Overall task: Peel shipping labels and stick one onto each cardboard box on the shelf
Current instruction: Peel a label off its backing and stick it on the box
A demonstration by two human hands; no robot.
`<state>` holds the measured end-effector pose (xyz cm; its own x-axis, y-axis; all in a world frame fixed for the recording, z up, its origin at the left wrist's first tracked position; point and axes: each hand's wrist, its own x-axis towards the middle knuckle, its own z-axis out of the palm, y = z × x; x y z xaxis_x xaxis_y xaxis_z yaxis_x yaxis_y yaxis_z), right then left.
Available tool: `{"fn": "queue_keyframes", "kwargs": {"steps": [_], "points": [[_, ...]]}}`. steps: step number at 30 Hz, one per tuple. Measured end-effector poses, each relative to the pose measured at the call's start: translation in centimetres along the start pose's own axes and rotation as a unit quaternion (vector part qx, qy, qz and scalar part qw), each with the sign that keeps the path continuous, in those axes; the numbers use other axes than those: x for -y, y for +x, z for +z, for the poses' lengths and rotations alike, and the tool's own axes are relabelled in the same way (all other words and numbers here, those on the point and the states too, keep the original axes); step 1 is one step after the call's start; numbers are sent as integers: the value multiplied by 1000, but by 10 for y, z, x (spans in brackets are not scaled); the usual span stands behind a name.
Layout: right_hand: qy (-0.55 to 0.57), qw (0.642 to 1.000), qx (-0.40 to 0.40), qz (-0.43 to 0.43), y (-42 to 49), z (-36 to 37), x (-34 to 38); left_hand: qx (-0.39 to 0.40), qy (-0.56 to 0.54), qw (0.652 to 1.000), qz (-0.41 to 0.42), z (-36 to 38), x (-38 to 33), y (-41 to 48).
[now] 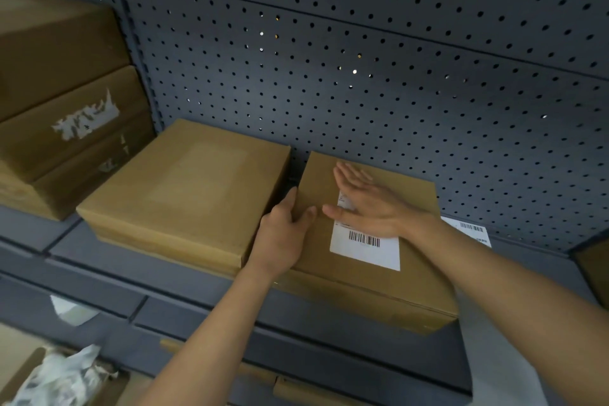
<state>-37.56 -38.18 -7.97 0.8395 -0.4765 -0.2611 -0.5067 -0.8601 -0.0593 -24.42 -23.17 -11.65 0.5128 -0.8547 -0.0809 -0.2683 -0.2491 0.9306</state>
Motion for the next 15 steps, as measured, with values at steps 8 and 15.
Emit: {"fn": "queue_keyframes", "kwargs": {"steps": [8, 15], "points": [[32, 999, -9, -19, -15, 9, 15, -1, 16, 1000, 3, 1, 2, 2], [25, 998, 16, -60, -72, 19, 54, -6, 27, 1000, -6, 1, 1, 2]]}}
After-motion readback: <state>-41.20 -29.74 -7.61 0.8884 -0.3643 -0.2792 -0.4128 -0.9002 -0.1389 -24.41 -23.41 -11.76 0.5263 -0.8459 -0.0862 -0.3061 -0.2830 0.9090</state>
